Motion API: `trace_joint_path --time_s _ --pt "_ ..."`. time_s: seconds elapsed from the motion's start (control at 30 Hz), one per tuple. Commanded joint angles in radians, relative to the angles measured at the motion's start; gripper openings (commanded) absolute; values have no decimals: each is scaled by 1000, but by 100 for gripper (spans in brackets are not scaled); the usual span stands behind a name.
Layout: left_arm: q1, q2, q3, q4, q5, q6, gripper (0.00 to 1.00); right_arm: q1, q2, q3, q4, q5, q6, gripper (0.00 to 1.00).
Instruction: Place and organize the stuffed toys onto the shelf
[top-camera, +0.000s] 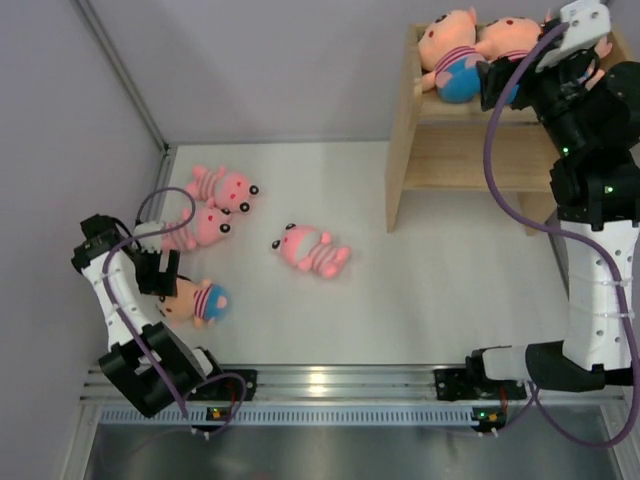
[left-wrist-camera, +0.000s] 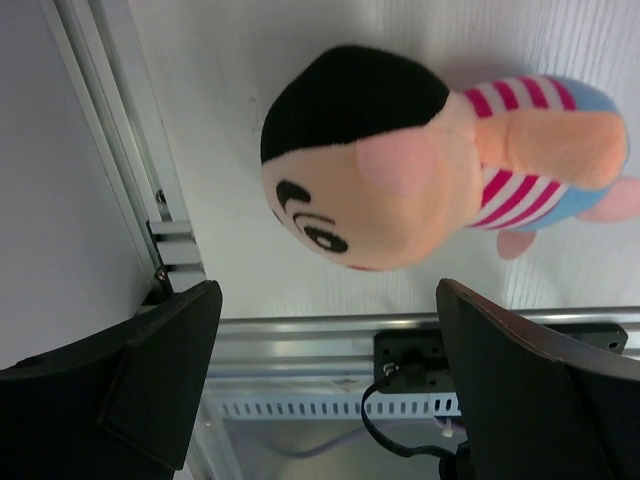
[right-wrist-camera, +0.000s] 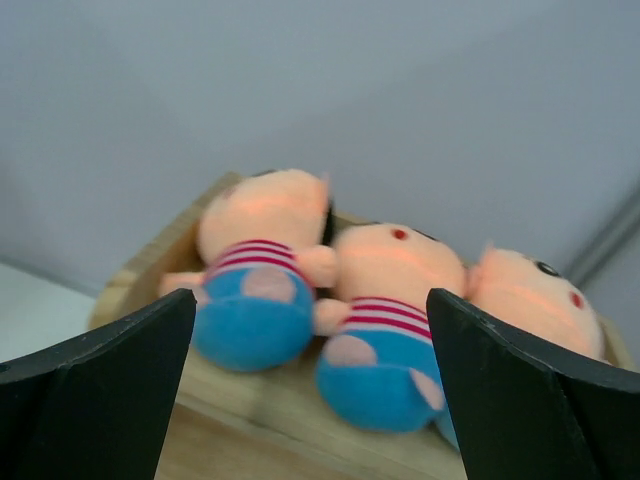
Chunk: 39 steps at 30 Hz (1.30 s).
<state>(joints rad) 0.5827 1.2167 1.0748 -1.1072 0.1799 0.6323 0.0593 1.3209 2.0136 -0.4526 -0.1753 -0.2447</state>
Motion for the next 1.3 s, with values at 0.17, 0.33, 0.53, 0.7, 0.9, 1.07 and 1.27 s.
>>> trace_joint_path --time_s 0.17,0.33,0.53,0.7,0.9,1.07,1.27 --pt "103 6 -73 -82 137 193 93 258 40 24 -77 13 -117 99" --pt "101 96 -95 67 211 153 91 390 35 -47 -78 23 -171 99" --pt "100 196 -111 270 193 37 65 476 24 -151 -41 -13 -163 99" --pt "89 159 -128 268 282 10 0 533 26 -251 -5 -105 -179 99" --pt "-120 48 -147 267 282 -81 0 658 41 -467 66 -271 -306 97" --pt "-316 -40 -64 248 366 -144 0 760 70 -604 210 -372 -304 90" --pt "-428 -11 69 211 455 -240 0 823 152 -679 310 -366 -234 73"
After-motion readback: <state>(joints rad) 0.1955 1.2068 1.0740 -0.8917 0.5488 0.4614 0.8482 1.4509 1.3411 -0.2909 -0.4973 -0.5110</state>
